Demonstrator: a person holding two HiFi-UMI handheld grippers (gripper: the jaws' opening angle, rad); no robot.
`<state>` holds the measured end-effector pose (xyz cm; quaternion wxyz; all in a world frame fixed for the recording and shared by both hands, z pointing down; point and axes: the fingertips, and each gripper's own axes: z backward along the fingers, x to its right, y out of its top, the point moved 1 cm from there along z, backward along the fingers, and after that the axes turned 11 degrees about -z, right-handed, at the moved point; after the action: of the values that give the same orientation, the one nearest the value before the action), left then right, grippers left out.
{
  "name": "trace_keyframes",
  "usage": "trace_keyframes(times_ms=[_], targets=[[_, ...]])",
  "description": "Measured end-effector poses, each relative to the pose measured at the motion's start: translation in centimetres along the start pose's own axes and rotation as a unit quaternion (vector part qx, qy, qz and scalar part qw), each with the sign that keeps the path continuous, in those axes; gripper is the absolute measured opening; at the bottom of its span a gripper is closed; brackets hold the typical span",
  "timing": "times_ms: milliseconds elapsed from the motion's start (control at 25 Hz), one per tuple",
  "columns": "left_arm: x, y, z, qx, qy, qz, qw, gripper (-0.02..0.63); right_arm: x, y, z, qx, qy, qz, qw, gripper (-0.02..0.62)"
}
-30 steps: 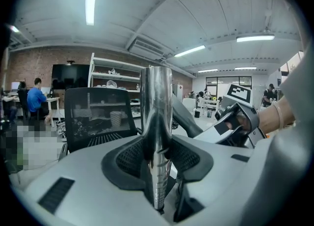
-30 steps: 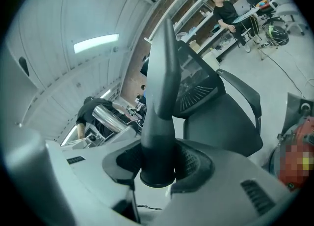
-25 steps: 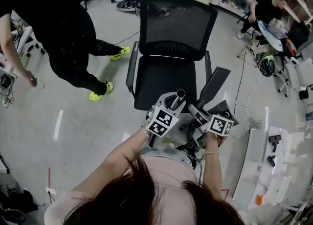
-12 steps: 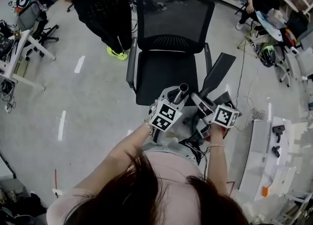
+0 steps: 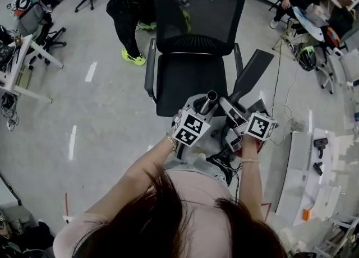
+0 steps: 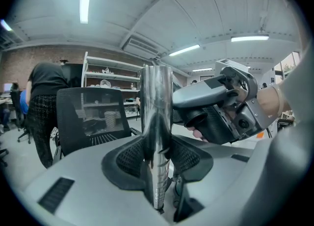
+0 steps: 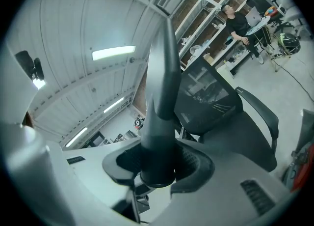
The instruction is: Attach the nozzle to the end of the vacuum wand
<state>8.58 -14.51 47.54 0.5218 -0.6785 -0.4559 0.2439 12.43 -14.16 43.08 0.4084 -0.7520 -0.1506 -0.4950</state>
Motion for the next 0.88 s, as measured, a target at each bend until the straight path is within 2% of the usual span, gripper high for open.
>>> trace_keyframes(times_ms=[440, 880], targets=[[0.5, 0.4, -0.2, 0.001, -0.002, -0.003, 1.0, 0.158, -1.5, 1.9, -0.1, 0.015, 0.007, 0.008, 1.0, 0.169], [1.0, 0.4, -0.5, 0.005, -0.002, -0.007, 1.0, 0.158, -3.3, 3.1, -0.1, 0.029, 0.032, 0.018, 0.999, 0.169]])
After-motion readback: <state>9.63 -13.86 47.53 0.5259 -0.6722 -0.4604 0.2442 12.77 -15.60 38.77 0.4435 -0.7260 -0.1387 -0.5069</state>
